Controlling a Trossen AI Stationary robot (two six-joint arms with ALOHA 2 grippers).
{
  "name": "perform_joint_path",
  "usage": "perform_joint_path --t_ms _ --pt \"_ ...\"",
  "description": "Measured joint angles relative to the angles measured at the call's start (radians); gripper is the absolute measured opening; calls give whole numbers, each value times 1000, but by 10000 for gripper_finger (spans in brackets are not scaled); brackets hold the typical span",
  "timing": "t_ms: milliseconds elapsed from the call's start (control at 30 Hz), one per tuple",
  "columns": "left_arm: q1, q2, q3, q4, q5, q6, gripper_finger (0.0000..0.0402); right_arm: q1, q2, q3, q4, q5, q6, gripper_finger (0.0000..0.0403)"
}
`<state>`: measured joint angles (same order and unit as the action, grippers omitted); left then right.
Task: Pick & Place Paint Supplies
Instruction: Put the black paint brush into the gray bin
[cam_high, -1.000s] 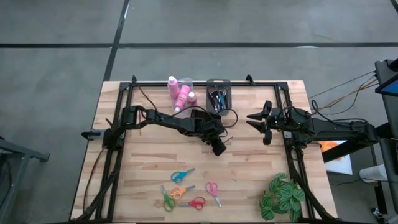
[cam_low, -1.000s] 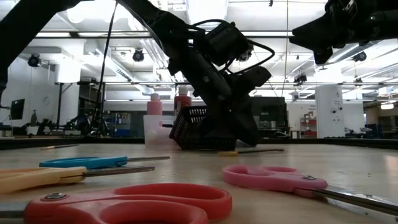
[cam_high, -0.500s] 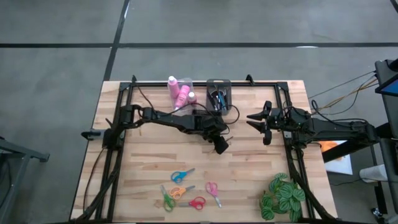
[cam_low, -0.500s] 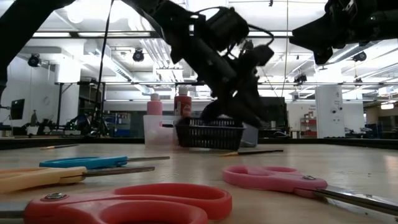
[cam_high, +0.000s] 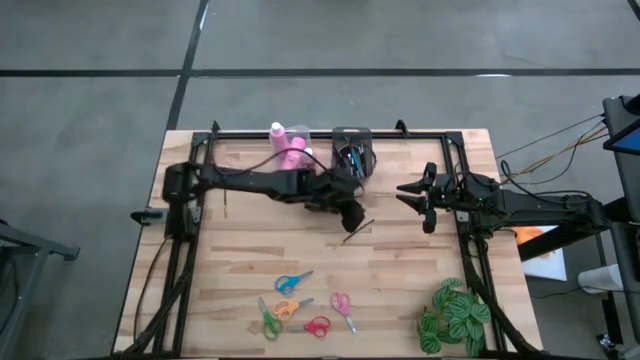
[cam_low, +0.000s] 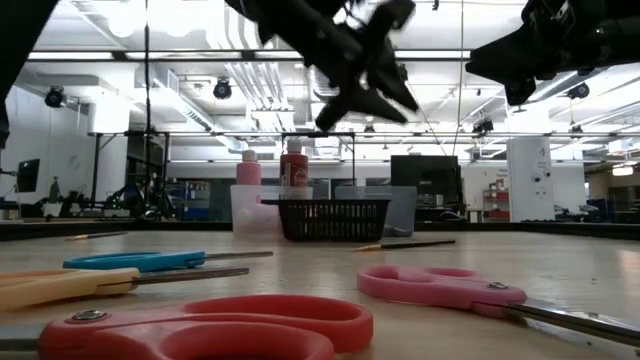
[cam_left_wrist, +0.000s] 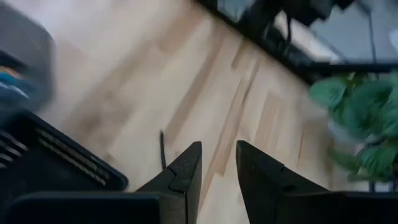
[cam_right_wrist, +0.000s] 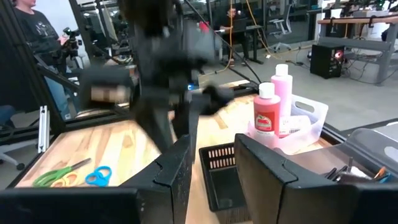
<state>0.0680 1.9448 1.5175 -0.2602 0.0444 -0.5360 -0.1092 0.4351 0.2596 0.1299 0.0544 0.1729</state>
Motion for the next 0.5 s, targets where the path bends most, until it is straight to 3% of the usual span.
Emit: perform_joint_path --t_ms 267,500 --pt "32 -223 -76 26 -156 74 102 0 0 0 0 -2 0 121" --pt "51 -470 -296 164 -157 153 102 0 0 0 1 -2 0 121"
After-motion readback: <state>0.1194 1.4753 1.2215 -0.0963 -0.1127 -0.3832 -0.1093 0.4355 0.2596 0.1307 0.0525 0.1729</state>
